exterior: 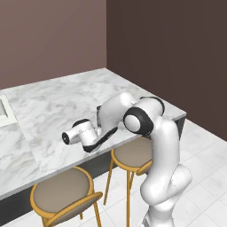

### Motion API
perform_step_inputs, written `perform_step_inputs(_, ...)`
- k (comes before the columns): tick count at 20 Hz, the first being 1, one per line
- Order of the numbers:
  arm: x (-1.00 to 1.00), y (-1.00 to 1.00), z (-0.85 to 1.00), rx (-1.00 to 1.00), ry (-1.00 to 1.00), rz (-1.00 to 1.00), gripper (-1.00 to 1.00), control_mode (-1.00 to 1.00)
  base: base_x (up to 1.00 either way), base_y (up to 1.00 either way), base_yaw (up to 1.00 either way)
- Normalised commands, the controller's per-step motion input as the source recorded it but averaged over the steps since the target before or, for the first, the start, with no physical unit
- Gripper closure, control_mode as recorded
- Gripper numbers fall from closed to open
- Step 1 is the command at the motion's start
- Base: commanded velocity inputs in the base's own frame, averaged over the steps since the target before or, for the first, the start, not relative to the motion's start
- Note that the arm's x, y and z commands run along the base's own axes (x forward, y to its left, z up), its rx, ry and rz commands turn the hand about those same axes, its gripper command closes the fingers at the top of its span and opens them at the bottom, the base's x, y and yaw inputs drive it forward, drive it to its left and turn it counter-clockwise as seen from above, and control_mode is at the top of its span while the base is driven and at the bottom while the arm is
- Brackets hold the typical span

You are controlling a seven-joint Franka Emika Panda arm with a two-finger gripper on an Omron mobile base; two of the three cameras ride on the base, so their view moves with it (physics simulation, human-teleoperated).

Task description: Take the cinnamon bottle from the cabinet and place it on the dining table, next to the plate with the cupcake. Then take the chocolate from the dining counter and place it on the cupcake plate.

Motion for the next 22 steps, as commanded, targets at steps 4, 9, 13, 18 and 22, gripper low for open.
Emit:
perform_step_inputs(4,-0.51,-0.17,0.46,0.04,0.03,0.08,-1.0,-1.0,0.0,0.0,0.0)
perform_step_inputs(9,-0.48,-0.23,0.5,0.06,0.0,0.14,-1.0,-1.0,0.0,0.0,0.0)
perform_step_inputs(13,-0.46,-0.29,0.51,0.09,0.0,0.12,-1.0,-1.0,0.0,0.0,0.0)
perform_step_inputs(18,-0.41,-0.31,0.49,0.1,0.0,0.02,-1.0,-1.0,0.0,0.0,0.0)
perform_step_inputs(22,-0.3,-0.31,0.53,0.11,0.13,-0.01,-1.0,-1.0,0.0,0.0,0.0)
